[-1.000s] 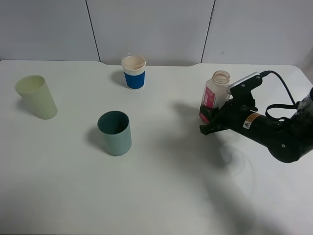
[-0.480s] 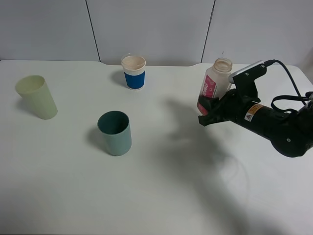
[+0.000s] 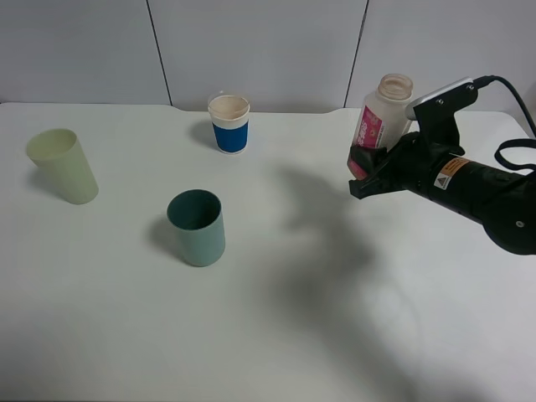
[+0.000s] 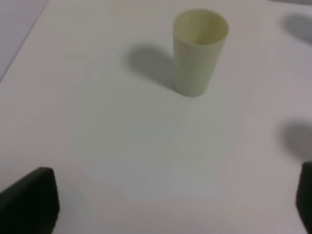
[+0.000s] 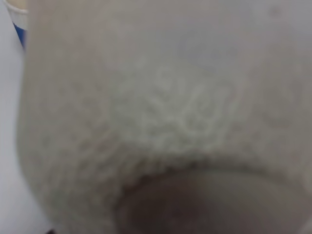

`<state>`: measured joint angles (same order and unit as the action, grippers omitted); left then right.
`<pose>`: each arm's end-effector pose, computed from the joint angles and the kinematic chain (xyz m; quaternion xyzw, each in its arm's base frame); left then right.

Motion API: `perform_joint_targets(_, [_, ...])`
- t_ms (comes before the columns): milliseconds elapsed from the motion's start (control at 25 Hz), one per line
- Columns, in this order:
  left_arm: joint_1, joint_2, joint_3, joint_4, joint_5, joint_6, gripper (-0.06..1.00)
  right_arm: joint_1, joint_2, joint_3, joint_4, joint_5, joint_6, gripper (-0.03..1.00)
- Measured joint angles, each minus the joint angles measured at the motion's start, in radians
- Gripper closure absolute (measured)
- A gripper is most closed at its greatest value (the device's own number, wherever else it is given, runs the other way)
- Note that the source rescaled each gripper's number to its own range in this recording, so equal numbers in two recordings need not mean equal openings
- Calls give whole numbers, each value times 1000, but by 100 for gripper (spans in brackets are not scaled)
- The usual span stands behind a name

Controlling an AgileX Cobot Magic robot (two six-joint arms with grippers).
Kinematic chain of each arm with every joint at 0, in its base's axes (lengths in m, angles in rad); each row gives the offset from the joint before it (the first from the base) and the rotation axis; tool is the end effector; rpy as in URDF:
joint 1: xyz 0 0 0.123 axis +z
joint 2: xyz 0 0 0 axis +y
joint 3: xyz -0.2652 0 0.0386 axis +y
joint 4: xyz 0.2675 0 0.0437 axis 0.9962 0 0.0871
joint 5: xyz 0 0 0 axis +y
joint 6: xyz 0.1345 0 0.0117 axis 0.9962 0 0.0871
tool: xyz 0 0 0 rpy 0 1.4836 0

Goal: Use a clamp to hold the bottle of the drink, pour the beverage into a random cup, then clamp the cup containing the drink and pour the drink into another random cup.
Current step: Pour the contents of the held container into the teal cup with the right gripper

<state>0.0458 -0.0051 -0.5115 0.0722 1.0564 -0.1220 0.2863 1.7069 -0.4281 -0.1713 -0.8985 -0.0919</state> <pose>0.0664 0.0115 0.2715 -0.0726 0.8441 0.0158 0.5311 0.3027 0.1079 0.0973 -0.2316 0.7700 0.0795 0.5891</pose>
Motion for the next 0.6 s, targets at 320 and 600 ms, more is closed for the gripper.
perform_joint_targets(320, [0,0,0,0,0,0,2,0,-74,1,0,54,0,97])
perform_joint_targets(600, [0,0,0,1,0,0,2,26,-86,-72,0,165,-3,97])
